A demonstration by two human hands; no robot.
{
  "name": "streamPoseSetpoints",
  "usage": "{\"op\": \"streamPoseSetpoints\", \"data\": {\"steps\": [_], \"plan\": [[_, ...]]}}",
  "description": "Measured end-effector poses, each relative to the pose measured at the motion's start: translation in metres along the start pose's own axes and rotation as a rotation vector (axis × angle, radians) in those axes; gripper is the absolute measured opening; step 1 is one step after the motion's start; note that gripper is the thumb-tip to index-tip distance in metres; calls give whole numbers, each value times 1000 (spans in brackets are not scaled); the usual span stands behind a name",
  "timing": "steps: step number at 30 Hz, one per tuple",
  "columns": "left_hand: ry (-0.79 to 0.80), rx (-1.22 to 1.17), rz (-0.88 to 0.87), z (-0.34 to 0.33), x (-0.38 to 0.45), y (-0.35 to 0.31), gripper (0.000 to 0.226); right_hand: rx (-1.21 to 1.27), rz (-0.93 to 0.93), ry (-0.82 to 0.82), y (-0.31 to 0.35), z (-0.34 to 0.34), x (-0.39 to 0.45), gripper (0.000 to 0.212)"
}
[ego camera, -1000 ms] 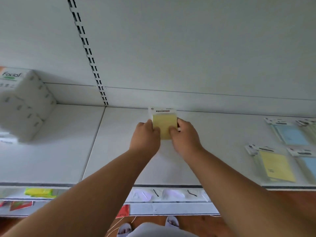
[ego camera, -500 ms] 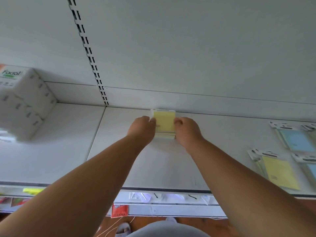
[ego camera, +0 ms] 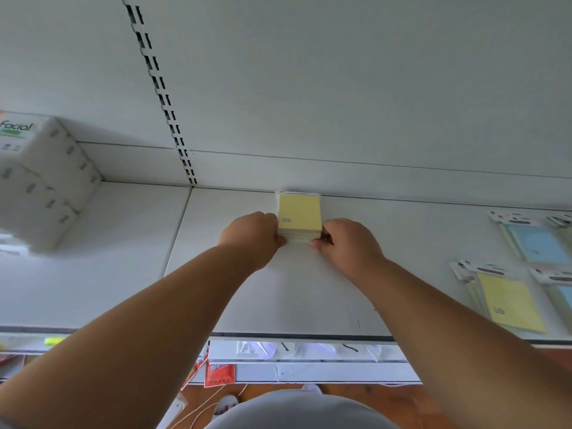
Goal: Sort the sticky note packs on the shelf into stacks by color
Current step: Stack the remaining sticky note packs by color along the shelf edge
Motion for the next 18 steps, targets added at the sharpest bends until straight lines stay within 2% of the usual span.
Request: {"op": "streamPoseSetpoints", "data": {"steps": [11,18], "plan": [[54,-5,-4,3,1,0,27,-31,76,-33,-5,-1,-1,26],[36,-7,-65,3,-4,3,29,-62,133,-128,-4,3,-3,33]]}}
Point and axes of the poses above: each hand's wrist, its own x-axis towards the middle knuckle, its own z-axis out of the back of the hand, y = z × x, the point moved 3 cm from there along x, towards the middle knuckle, and after that the axes turned 14 degrees about -x, right-handed, at the moved point
